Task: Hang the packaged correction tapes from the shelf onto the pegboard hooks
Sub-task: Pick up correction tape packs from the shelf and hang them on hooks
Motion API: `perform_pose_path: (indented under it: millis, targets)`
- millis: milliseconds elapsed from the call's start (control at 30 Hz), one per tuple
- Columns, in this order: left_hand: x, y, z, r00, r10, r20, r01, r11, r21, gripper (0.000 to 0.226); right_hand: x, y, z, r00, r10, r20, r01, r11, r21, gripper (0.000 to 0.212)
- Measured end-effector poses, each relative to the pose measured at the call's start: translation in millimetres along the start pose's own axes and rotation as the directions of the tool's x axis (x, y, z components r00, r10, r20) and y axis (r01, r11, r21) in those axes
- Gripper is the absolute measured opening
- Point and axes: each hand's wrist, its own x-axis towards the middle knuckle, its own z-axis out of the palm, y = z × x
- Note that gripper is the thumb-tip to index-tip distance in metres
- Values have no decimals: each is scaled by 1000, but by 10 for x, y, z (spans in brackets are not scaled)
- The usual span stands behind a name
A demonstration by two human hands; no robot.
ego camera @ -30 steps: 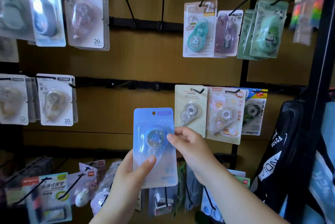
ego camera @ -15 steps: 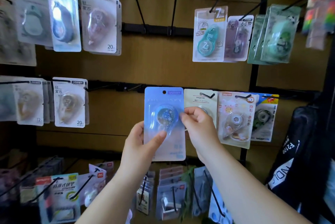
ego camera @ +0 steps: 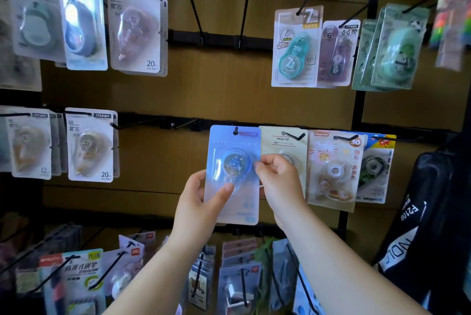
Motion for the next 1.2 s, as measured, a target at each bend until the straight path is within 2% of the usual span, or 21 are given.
perform_pose_path:
  millis: [167, 433, 567, 733, 800, 967, 1033, 1100, 1133, 1200]
  targets:
    - [193, -74, 43, 1000, -1, 0, 1, 993, 120, 32, 199, 71, 107, 996, 56, -65, -61, 996, -65, 4]
    - [642, -272, 109, 998, -57, -6, 57, 969, 241, 53, 615, 222, 284, 989, 40, -140, -70, 974, -214, 11]
    - [842, -422, 139, 998, -60, -2, 58, 948, 312, 56, 783, 332, 362, 985, 26, -173, -77, 951, -299, 22]
    - [1035, -521, 241, 992, -129, 3, 119, 923, 366, 60, 1006, 456, 424, 971, 40, -236, -123, 929, -349, 16]
    - [1042, -576, 271, 987, -158, -3, 149, 922, 356, 62, 1044, 534, 437, 973, 74, -217, -154, 913, -379, 17]
    - [858, -784, 223, 970, -243, -16, 229, 887, 401, 75, 862, 736, 312, 983, 160, -86, -182, 869, -460, 44]
    - [707, -788, 171, 967, -251, -53, 249, 869, 427, 78, 729, 719, 214, 982, 186, -16, -171, 861, -480, 48]
    - [522, -729, 120, 965, -247, -82, 259, 874, 411, 73, 540, 655, 123, 977, 208, 41, -169, 884, -436, 40]
    - [410, -691, 90, 969, -228, -91, 245, 887, 391, 66, 426, 632, 64, 974, 220, 61, -178, 898, -402, 30]
    - [132, -607, 41, 981, -172, -86, 190, 931, 313, 39, 141, 590, -94, 959, 267, 98, -217, 910, -354, 10]
